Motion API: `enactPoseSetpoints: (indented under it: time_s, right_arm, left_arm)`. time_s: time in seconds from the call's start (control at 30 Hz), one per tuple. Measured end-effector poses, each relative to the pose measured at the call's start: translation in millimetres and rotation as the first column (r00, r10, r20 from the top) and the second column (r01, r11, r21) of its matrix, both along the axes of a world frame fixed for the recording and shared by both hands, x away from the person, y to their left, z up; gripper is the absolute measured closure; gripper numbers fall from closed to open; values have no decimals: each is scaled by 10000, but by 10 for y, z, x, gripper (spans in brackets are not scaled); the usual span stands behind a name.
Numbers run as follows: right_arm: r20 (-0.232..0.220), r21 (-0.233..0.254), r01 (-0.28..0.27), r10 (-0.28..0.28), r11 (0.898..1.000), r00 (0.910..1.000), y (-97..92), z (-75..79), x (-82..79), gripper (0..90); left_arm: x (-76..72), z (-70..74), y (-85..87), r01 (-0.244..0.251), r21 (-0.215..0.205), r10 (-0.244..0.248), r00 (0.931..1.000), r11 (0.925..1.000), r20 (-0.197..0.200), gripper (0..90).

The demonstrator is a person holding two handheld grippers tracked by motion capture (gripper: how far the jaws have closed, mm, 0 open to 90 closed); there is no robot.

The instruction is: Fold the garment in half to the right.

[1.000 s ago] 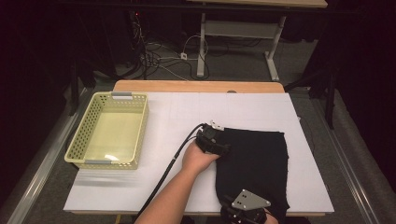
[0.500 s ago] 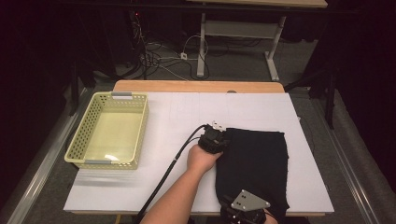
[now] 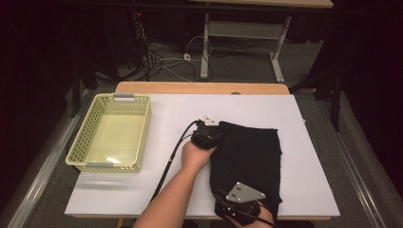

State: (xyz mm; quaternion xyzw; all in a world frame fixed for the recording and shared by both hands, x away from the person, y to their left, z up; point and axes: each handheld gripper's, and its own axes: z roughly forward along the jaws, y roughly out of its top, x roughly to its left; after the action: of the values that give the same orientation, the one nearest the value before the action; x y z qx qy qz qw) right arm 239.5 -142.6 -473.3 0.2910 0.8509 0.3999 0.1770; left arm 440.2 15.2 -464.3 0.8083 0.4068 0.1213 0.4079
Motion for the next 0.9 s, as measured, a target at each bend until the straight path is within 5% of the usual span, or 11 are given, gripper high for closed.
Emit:
enactPoseSetpoints:
  time_s: [0.3,0.5,0.57,0.67,0.8,0.9]
  right_arm:
    - [265,296,-532,524,9981,9983,551,44,268,782]
    - [54,706,-715,713,9949,9974,819,16,387,765]
    - [-189,857,-726,745,9937,9970,794,13,411,664]
    - [-41,1128,-799,809,9904,9967,680,78,354,540]
    - [181,1411,-501,480,9887,9987,400,203,235,506]
    - [225,1338,-113,84,9909,9997,139,229,160,499]
  left_arm:
    - [188,77,643,-1212,360,1212,9926,9920,28,739]
    - [250,75,767,-1656,601,1656,9862,9844,59,734]
    - [214,42,750,-1799,514,1798,9837,9823,56,679]
    - [148,25,740,-1808,511,1820,9831,9822,-186,484]
    - [-83,52,738,-1806,462,1802,9835,9825,140,381]
    - [-313,62,753,-1351,338,1338,9903,9902,382,372]
